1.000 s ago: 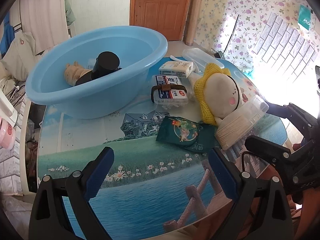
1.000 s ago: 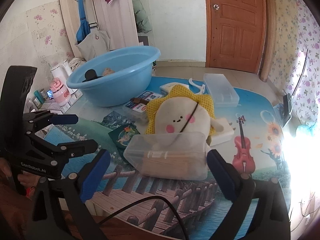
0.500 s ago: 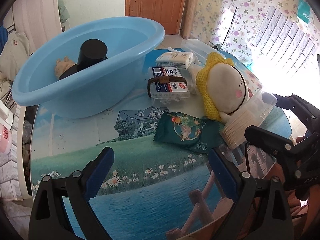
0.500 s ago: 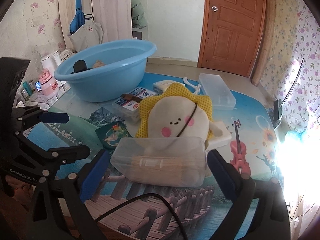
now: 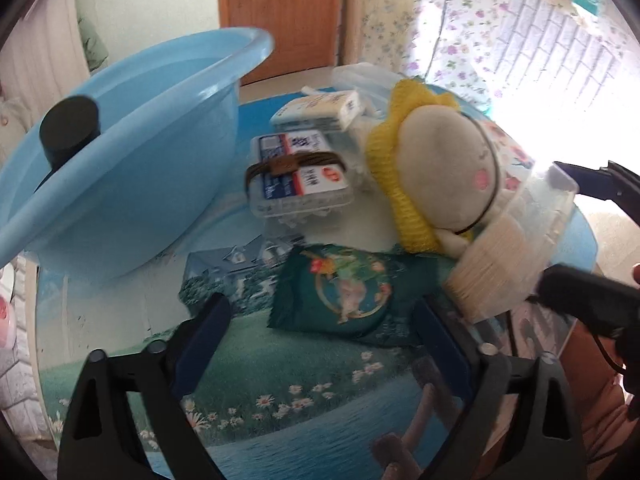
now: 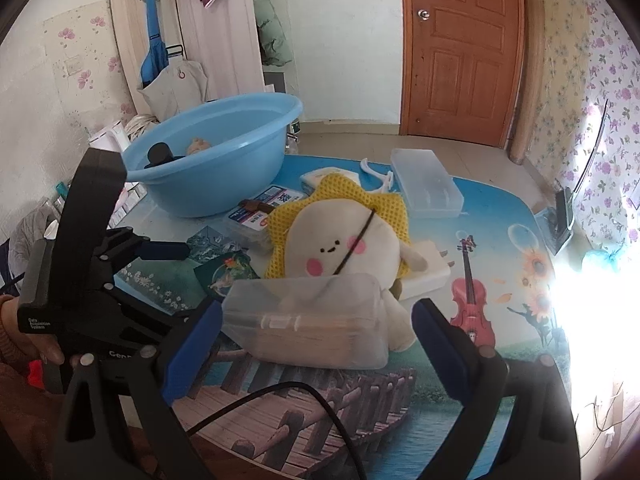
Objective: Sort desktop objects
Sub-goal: 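Grasp the dark green snack pouch with the left gripper while the right gripper holds the swab box, then lift the green pouch with the left gripper while the right gripper carries the swab box toward the basin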
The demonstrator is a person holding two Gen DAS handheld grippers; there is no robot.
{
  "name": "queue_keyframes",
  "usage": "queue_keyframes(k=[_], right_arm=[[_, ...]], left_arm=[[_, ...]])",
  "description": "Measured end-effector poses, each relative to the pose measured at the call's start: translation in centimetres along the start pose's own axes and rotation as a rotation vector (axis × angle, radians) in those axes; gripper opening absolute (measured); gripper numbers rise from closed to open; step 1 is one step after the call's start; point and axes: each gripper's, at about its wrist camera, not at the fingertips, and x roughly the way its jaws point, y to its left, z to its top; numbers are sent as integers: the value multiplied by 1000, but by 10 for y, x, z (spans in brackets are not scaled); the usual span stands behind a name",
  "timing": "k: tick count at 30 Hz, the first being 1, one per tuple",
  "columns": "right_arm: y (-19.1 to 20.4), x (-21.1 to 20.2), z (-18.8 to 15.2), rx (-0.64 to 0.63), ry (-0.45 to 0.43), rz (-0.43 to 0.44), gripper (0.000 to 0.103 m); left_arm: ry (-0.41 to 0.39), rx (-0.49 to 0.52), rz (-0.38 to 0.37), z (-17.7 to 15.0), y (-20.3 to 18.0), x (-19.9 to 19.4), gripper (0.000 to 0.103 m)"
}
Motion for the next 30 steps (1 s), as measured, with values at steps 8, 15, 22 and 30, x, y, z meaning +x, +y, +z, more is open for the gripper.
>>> queue_keyframes(k=[8, 15, 22, 30], right_arm=[[11, 9, -2, -38, 33, -2, 97], [19, 13, -1, -63, 41, -48, 98], [29, 27, -3, -105, 63, -129, 99], [25, 22, -1, -67, 56, -97, 97]], left_arm=[[-23, 18, -34, -5, 1, -9, 40], [-26, -18, -58, -13, 13, -17, 18], [-40, -40, -87, -22, 27, -26, 7], [-61, -55, -82, -32, 38, -44, 7]])
